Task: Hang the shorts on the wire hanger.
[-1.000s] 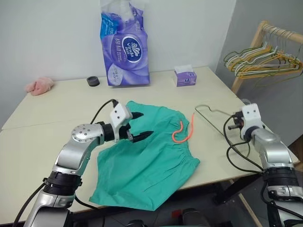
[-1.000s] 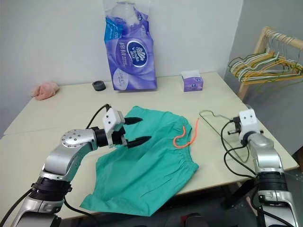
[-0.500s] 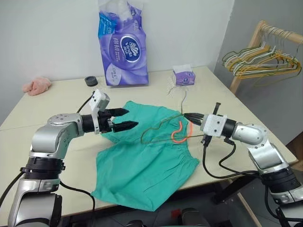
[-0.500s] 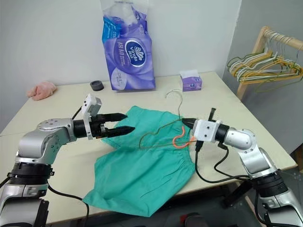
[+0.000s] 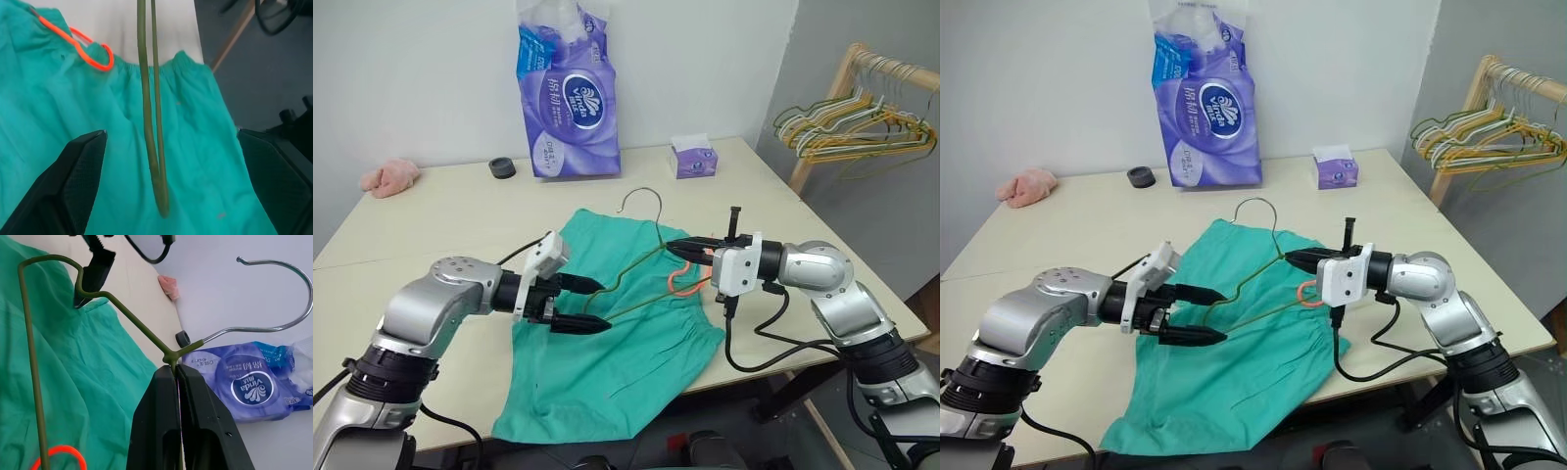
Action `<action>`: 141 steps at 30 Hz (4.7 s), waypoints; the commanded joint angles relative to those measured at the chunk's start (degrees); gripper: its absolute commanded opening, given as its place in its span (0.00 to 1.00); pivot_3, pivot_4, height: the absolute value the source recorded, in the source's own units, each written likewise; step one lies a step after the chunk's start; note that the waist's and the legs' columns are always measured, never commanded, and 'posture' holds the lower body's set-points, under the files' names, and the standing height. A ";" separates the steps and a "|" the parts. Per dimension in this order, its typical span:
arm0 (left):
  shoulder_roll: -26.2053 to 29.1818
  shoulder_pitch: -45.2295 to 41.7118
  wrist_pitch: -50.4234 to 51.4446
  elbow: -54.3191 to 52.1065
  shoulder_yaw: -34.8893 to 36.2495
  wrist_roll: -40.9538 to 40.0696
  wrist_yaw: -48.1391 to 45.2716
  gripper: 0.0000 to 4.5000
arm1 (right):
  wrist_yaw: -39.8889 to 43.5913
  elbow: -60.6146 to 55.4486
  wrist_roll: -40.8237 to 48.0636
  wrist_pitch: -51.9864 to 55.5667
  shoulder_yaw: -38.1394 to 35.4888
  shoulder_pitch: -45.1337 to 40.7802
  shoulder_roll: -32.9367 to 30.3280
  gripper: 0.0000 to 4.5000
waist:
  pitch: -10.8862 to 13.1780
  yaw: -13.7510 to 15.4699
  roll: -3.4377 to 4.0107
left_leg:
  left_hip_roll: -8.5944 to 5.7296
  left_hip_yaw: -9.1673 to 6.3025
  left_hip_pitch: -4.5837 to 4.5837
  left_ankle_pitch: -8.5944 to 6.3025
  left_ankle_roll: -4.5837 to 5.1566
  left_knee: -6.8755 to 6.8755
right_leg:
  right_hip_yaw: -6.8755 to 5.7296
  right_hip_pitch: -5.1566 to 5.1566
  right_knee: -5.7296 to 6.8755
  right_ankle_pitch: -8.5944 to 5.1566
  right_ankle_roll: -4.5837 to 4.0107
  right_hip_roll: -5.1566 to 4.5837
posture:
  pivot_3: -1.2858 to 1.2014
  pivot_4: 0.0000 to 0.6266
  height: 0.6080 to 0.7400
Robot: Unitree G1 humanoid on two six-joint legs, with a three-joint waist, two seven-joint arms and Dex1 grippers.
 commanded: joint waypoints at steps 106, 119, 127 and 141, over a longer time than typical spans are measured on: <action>-6.19 1.89 -4.67 10.32 12.59 1.19 10.48 0.38 | 1.15 -23.00 27.77 81.80 -29.52 38.00 -12.62 0.00 | 0.07 -0.23 -0.15 | 0.04 0.14 -0.03 -0.11 0.04 0.04 | -0.05 0.06 -0.05 -0.11 0.18 -0.03 | 0.42 0.00 1.00; -5.76 4.99 -5.12 7.91 14.04 0.78 11.73 0.38 | 3.71 -16.81 30.78 80.13 -27.90 34.31 -18.20 0.00 | 0.09 0.15 -0.16 | 0.01 0.09 -0.04 -0.11 0.04 0.06 | -0.02 0.06 -0.07 -0.10 0.17 -0.08 | 0.44 0.00 1.00; -6.08 5.76 -5.35 7.49 14.01 0.70 11.73 0.38 | 1.28 -15.27 31.94 80.49 -28.14 35.64 -17.16 0.00 | 0.10 0.30 -0.20 | 0.00 0.14 -0.04 -0.13 0.07 0.07 | -0.03 0.09 -0.07 -0.11 0.20 -0.08 | 0.44 0.00 1.00; -6.24 6.34 -6.34 7.34 14.03 1.04 12.31 0.38 | 1.68 -13.45 35.80 82.74 -21.97 25.54 -15.75 0.00 | 0.11 0.31 -0.18 | 0.01 0.08 -0.04 -0.13 0.07 0.06 | -0.01 0.06 -0.07 -0.10 0.17 -0.07 | 0.45 0.00 1.00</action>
